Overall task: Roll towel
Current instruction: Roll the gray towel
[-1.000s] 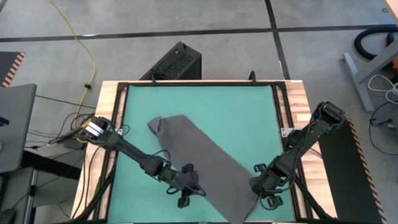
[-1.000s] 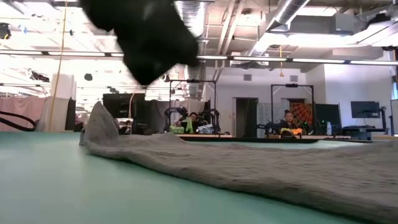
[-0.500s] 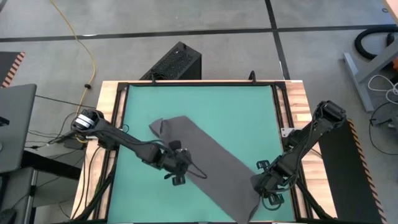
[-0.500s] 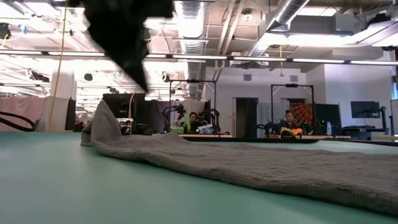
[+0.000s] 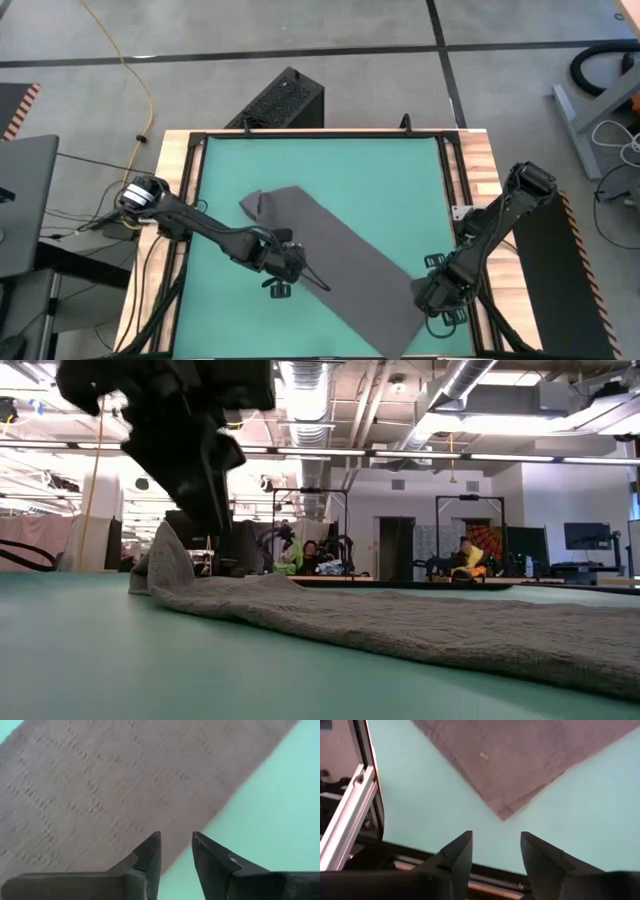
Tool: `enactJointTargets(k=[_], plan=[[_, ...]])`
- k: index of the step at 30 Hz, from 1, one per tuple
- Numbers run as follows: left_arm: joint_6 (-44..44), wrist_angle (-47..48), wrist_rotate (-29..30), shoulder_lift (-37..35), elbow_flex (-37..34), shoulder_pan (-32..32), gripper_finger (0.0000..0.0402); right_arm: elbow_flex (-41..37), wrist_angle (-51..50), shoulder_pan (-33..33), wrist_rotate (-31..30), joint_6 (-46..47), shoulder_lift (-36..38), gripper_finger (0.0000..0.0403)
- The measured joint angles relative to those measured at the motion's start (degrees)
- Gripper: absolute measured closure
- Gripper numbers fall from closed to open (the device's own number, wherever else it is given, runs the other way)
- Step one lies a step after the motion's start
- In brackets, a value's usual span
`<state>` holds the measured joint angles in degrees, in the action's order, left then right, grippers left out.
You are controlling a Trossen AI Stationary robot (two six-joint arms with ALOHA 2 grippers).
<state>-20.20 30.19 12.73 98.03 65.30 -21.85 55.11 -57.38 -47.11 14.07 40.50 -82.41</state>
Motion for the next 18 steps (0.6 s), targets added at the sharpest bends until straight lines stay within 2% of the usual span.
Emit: enactJointTargets(k=[2, 3, 7, 9, 13, 18], plan=[[-1.3, 0.0, 0.5, 1.8, 0.0, 0.0, 0.0281, 0.0, 0.7, 0.0, -0.9, -1.9, 0.1, 0.0197], [-1.6, -1.2, 0.2, 3.0, 0.0, 0.1, 0.0275, 0.0, 1.6, 0.0, -3.4, -3.4, 0.3, 0.0196], [-1.8, -8.2, -3.7, 10.2, 0.0, 0.0, 0.0266, 0.0, 10.8, 1.7, -19.5, -13.2, 0.7, 0.0201], [-1.3, -11.4, -7.4, 12.2, 0.4, 0.0, 0.0266, -0.1, 18.1, 4.3, -24.2, -18.7, 0.6, 0.0206], [-1.7, -12.0, -13.7, 14.2, 1.4, 0.2, 0.0265, -2.4, 36.7, 10.5, -26.3, -26.9, 0.6, 0.0212], [0.2, -9.9, -17.1, 11.4, 3.1, -0.3, 0.0265, -8.3, 51.7, 16.6, -26.3, -32.7, 0.6, 0.0217]])
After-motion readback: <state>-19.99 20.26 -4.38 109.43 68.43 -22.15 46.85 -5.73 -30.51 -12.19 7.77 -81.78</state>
